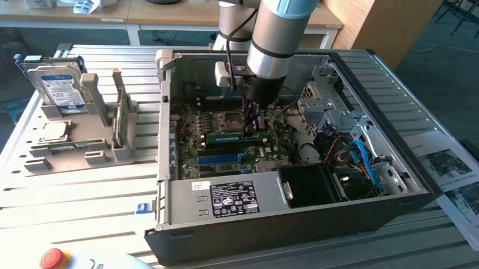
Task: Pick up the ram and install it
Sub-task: 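Insert the ram into the slot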
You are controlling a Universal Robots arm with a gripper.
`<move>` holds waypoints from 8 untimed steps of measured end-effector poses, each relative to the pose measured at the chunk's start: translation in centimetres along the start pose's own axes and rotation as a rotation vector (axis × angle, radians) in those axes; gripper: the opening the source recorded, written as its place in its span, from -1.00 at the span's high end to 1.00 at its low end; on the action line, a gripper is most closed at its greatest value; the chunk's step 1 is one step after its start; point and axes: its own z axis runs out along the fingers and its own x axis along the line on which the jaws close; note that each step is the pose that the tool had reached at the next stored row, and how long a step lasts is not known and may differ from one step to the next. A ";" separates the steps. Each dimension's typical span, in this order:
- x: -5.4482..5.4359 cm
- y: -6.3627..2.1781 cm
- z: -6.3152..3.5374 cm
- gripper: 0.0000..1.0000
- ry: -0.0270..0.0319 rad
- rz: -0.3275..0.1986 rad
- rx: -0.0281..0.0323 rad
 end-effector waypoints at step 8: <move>0.0 -0.01 0.17 0.76 0.0010 0.000 0.0000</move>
